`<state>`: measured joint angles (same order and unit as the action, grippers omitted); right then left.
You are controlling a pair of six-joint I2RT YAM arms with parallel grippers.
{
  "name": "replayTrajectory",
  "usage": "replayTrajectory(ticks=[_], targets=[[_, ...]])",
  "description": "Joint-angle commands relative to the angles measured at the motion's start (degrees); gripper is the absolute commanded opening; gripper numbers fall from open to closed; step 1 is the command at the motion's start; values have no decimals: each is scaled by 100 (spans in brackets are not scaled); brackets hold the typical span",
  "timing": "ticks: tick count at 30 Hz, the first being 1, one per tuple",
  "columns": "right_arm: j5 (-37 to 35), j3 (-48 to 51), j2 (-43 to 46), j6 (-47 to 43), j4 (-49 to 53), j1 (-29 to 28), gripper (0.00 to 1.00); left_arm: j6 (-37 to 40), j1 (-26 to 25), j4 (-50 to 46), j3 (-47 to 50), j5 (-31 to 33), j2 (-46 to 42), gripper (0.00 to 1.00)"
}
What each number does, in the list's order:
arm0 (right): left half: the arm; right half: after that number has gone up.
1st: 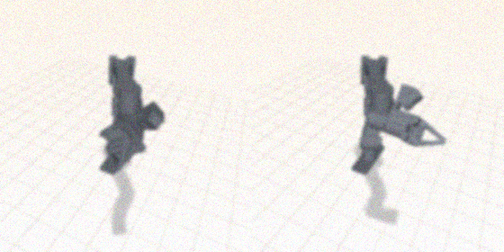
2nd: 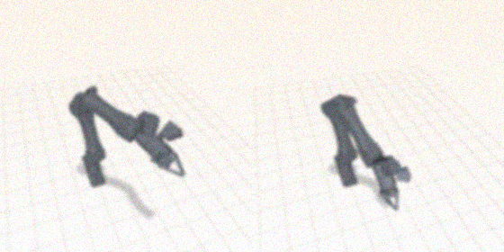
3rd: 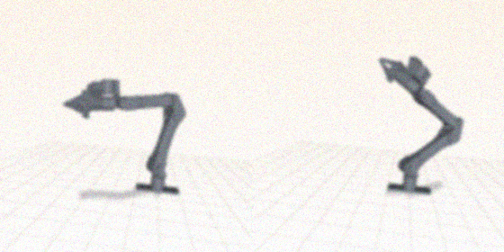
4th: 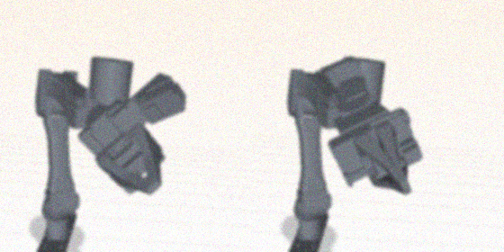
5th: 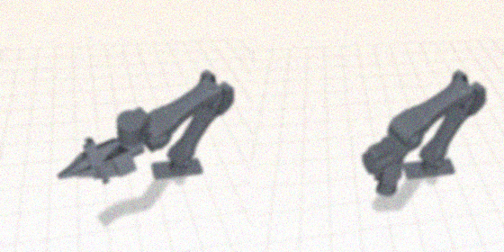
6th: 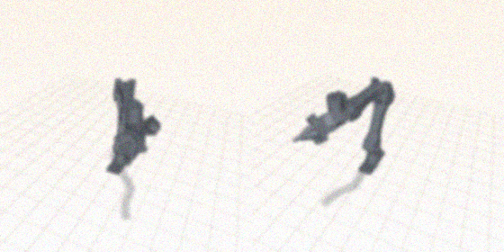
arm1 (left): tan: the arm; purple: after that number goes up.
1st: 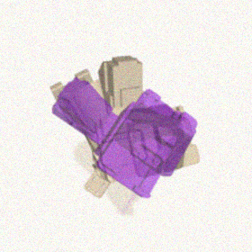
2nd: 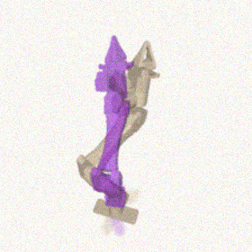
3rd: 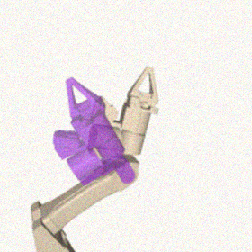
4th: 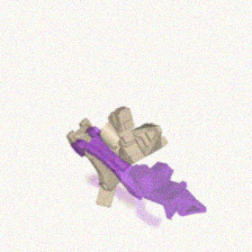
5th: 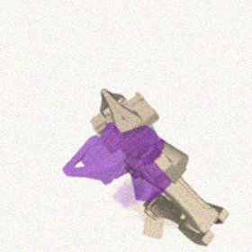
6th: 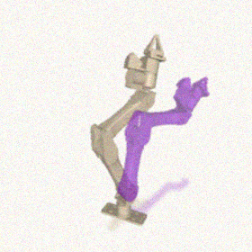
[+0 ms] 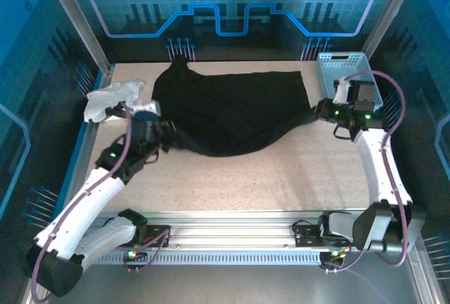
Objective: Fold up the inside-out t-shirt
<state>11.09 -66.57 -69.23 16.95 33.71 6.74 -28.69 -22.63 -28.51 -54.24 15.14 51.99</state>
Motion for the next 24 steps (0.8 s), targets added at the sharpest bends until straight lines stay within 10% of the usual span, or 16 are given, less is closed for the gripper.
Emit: replayTrajectory(ticks=[1,15,20,24], targets=[[11,-809,605,-6,253,79,0,942,53,-436,-1244,745,-153,0],[-392,-2452,1864,26,765,82,0,2212,134,-1065,-4550,1557,421,0],[-441,-2356,971,190,-101,80,0,1298,2051,-899,-4750,-257,1756,0],[-463,-2666,50,199,-626,25,0,1396,2219,-709,-5453,-365,2739,0]])
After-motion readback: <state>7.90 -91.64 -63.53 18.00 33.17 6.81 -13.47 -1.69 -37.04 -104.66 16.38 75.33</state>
